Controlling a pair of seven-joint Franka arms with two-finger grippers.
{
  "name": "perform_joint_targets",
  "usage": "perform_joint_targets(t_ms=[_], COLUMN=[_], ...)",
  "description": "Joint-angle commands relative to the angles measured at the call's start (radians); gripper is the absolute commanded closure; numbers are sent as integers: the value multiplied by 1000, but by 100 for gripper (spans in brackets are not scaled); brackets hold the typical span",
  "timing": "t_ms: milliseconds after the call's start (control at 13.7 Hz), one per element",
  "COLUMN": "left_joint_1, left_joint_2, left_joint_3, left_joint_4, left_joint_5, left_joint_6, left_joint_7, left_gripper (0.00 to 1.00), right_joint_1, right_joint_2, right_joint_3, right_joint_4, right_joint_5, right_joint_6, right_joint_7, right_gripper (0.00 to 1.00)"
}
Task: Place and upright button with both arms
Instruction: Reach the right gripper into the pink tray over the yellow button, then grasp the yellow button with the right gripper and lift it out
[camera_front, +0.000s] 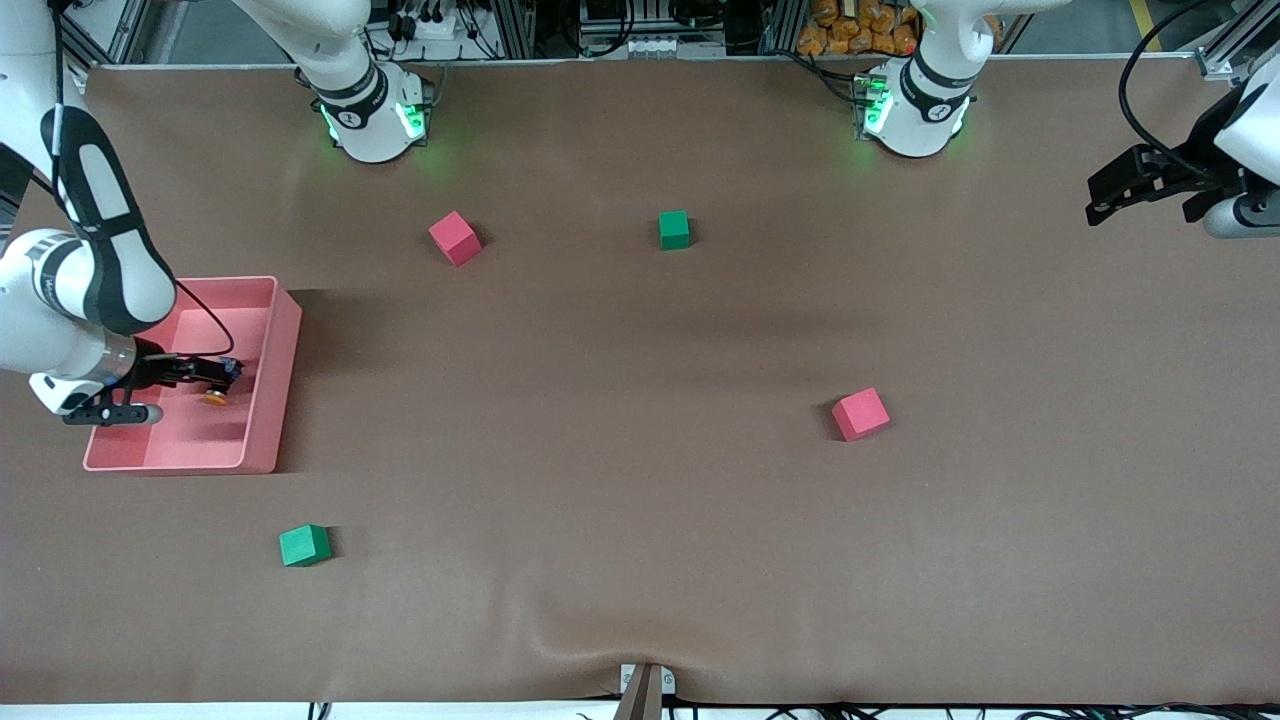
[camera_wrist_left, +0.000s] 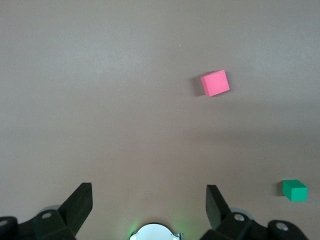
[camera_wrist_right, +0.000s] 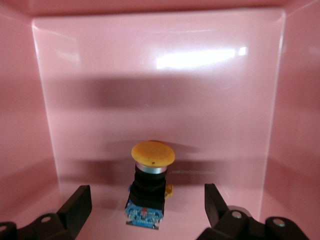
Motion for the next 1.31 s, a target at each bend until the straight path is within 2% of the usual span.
perform_joint_targets(t_ms=[0,146,219,364,437,510,583,656,947,1238], left_joint_1=[1,0,0,0,0,-2,-2,-2,-2,1], left_joint_2=[-8,-8,-9,-11,-11,-11,-11,-11,-11,-9], left_joint_3=[-7,-7,-7,-7,-8,-8,-8,-7,-7,-5], left_joint_4=[12,12,12,12,12,12,12,12,12,10], left_joint_5=[20,17,17,9,9,9,9,8,8,8], left_joint_6=[-13,-15,-15,-15,-17,-17,-17,-17,-27,-27], left_joint_7=[-1,-4,-5,-4,-7,-8,-10,-8,-7,-2], left_gripper=[0,0,0,0,0,0,0,0,0,0], right_joint_1=[-23,-20,-21,-24,-26,-26,-27,-27,-24,-15], right_joint_2=[16,32,39,53,59,59,58,58,44,44], right_joint_3=[16,16,16,16,16,17,16,16,16,17], right_joint_4=[-33,-36,-34,-36,-36,-36,-34,-33,4,188], right_joint_5=[-11,-12,-12,-12,-12,-12,-11,-12,-12,-12], right_joint_6=[65,83,85,112,112,112,109,105,59,-194], right_joint_7=[-43,-43,-46,-48,-48,-65,-83,-83,-80,-79], right_gripper=[0,0,5,9,23,61,86,100,100,100])
